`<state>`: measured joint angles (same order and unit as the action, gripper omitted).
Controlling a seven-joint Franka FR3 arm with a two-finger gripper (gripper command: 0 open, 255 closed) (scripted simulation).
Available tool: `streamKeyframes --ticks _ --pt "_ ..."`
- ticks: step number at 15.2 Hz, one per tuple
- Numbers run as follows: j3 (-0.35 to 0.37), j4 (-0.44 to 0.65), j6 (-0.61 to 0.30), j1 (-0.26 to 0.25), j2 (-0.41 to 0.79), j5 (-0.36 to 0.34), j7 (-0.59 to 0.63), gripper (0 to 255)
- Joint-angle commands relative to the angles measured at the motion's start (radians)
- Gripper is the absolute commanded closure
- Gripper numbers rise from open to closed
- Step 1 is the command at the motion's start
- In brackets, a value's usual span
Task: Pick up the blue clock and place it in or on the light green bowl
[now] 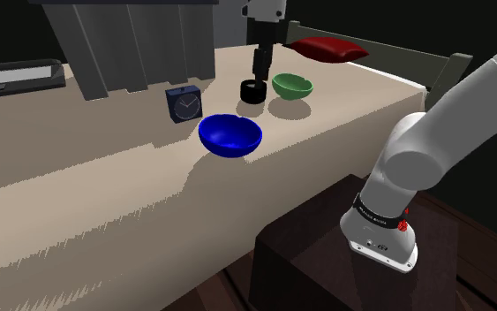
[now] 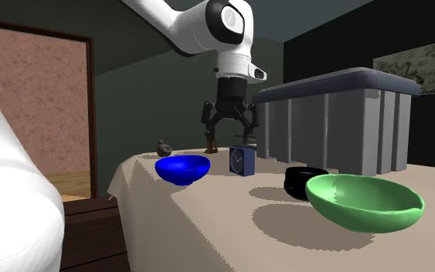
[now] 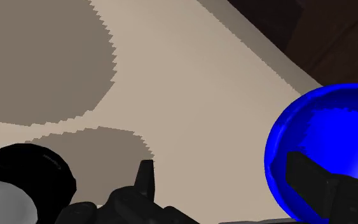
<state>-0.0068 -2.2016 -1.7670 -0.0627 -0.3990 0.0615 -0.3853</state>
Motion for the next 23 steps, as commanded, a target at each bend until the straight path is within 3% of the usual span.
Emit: streamKeyframes --ticks 1,9,18,23 --pt "-0.004 0.065 -0.019 -0.013 0.080 -0.008 -0.063 0" --pt "0.017 0.341 -0.058 -0.061 0.377 -0.029 -0.270 0" --pt "0.075 0.722 -0.024 -0.115 0.700 -0.076 -0.462 0" --pt "0.074 0.661 -0.090 -0.115 0.703 -0.077 -0.462 0"
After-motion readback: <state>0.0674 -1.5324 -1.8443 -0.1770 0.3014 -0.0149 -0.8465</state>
